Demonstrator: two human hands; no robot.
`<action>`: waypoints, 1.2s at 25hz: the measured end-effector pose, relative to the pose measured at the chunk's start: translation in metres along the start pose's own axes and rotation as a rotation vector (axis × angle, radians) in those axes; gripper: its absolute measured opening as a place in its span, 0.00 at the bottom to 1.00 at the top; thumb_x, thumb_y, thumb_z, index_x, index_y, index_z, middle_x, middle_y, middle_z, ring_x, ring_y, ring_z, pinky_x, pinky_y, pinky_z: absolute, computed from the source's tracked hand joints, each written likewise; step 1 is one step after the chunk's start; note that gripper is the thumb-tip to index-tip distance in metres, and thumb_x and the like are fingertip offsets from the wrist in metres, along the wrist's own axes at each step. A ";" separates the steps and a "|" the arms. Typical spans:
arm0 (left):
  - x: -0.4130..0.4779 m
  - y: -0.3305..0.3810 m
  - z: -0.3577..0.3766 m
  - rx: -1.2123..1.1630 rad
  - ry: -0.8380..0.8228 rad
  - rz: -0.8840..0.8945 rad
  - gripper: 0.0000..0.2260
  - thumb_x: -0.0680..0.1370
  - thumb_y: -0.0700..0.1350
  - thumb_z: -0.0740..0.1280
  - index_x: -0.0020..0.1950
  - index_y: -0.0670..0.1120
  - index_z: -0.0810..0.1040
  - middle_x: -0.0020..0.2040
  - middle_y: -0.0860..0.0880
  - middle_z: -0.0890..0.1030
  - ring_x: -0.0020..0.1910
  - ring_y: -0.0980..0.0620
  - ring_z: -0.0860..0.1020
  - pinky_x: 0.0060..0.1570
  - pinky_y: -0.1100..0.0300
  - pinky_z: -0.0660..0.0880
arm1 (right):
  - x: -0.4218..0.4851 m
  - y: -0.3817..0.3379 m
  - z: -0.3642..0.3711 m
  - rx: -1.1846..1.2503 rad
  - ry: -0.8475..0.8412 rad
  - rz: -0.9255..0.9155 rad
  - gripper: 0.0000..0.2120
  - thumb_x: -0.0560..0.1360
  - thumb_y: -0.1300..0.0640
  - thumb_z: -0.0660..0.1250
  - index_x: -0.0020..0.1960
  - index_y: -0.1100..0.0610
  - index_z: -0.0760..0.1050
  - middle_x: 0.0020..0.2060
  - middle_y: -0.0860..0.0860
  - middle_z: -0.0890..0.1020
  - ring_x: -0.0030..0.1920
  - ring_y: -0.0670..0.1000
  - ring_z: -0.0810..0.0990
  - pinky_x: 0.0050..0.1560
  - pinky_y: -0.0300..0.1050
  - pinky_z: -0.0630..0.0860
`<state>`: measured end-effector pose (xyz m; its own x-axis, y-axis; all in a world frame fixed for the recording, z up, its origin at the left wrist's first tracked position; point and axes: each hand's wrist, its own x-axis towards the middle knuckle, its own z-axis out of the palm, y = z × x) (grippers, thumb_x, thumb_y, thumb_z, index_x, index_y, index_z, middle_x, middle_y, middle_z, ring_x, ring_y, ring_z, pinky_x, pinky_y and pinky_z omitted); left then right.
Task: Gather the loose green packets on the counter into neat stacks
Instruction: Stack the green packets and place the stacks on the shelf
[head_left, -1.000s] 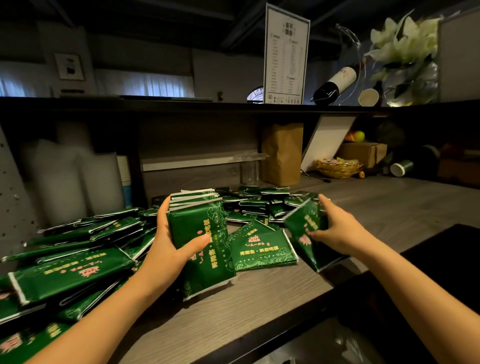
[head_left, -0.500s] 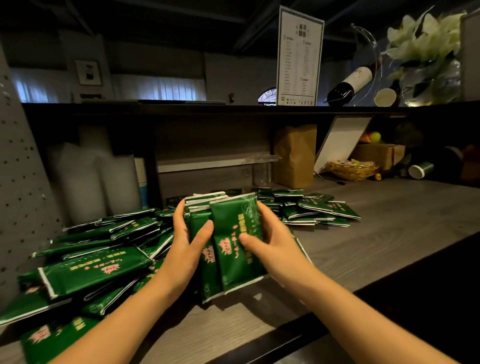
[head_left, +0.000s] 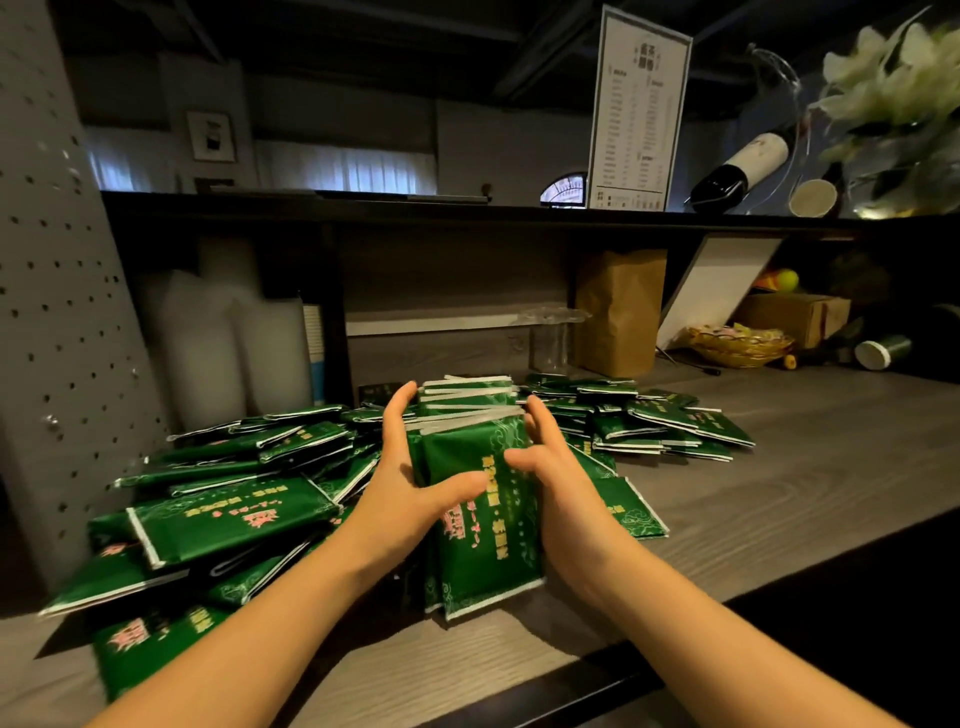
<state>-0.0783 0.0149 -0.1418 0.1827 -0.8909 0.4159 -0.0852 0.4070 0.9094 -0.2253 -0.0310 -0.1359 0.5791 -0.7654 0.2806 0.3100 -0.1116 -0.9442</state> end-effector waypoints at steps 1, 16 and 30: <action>-0.001 0.000 -0.001 0.002 -0.023 -0.001 0.49 0.58 0.41 0.79 0.69 0.63 0.56 0.57 0.54 0.80 0.55 0.56 0.80 0.49 0.60 0.79 | 0.002 -0.002 -0.001 0.012 -0.022 0.000 0.35 0.69 0.59 0.65 0.72 0.40 0.58 0.53 0.44 0.81 0.51 0.49 0.83 0.46 0.46 0.80; -0.003 0.001 -0.008 0.049 -0.061 0.037 0.33 0.63 0.47 0.74 0.63 0.60 0.65 0.58 0.53 0.80 0.55 0.55 0.81 0.47 0.62 0.78 | 0.019 0.004 -0.006 -0.106 0.053 -0.093 0.56 0.61 0.52 0.73 0.74 0.37 0.39 0.55 0.39 0.73 0.56 0.45 0.78 0.50 0.41 0.80; 0.000 0.003 -0.005 -0.011 -0.024 -0.007 0.45 0.62 0.46 0.77 0.75 0.52 0.59 0.61 0.48 0.80 0.58 0.49 0.80 0.59 0.47 0.75 | 0.016 0.007 -0.005 -0.119 0.156 -0.225 0.51 0.62 0.52 0.76 0.76 0.42 0.47 0.59 0.37 0.70 0.51 0.29 0.76 0.47 0.30 0.77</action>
<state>-0.0739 0.0165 -0.1393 0.1598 -0.8983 0.4092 -0.0731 0.4026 0.9124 -0.2173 -0.0471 -0.1388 0.3802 -0.8000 0.4642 0.3217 -0.3561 -0.8773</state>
